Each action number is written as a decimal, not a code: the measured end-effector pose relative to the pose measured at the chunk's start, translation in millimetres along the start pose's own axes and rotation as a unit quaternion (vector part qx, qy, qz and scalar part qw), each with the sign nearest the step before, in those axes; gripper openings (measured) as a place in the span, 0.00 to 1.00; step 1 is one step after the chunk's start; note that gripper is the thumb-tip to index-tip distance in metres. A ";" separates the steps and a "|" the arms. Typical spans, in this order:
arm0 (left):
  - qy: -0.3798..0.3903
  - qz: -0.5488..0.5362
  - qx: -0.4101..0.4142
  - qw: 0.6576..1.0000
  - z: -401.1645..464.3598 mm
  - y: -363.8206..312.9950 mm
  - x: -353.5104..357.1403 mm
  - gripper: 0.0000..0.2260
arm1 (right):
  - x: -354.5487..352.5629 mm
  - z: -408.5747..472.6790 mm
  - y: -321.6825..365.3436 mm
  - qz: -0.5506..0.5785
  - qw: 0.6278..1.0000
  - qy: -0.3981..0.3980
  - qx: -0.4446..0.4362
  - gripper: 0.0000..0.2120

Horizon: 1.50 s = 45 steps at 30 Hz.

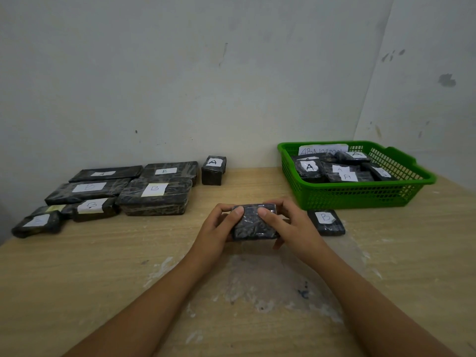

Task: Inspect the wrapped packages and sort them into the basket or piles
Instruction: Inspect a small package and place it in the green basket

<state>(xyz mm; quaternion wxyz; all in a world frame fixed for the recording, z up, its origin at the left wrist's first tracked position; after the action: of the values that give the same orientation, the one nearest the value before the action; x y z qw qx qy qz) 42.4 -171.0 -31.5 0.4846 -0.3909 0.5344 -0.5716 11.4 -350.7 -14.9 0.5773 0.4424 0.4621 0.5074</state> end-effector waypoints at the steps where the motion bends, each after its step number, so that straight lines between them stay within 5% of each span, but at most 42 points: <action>1: -0.012 0.000 -0.011 1.000 0.8 2.2 -1.8 0.18 | 1.5 -0.2 0.1 -0.002 1.000 0.021 0.000 0.29; 5: -0.050 -0.050 -0.061 0.996 4.2 8.8 -8.4 0.25 | 5.8 -2.9 -0.7 -0.056 0.994 0.093 0.004 0.45; 16: 0.029 0.000 -0.014 0.999 -1.2 2.2 -1.0 0.27 | -2.9 3.4 -3.2 0.009 0.999 0.019 0.029 0.32; 26: 0.014 -0.028 -0.019 0.999 3.5 6.2 -4.1 0.27 | -8.8 2.8 7.2 -0.040 0.997 -0.006 -0.062 0.35; 34: 0.071 -0.029 -0.037 0.996 4.2 10.1 -3.3 0.36 | 12.1 -7.0 19.1 -0.145 0.973 0.108 -0.145 0.38; 41: 0.074 -0.035 -0.020 0.996 7.5 5.4 -6.3 0.35 | 11.2 -2.6 2.2 -0.088 0.993 0.080 -0.023 0.31; 45: 0.080 -0.038 -0.012 0.996 6.4 1.9 -4.0 0.33 | 15.5 -1.0 -8.4 0.039 0.994 0.097 0.045 0.29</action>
<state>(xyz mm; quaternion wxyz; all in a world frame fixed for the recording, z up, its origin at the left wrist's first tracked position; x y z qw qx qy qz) 49.7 -168.5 -32.3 0.4139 -0.3698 0.5630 -0.6123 12.8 -336.1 -24.7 0.4889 0.4350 0.5205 0.5485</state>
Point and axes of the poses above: each hand's wrist, its own z-axis towards the middle knuckle, its own x-axis out of the palm, y = z × x, the point moved 6 cm from there along z, towards the middle knuckle, and after that the axes turned 7 degrees about z, right-handed, at the moved point
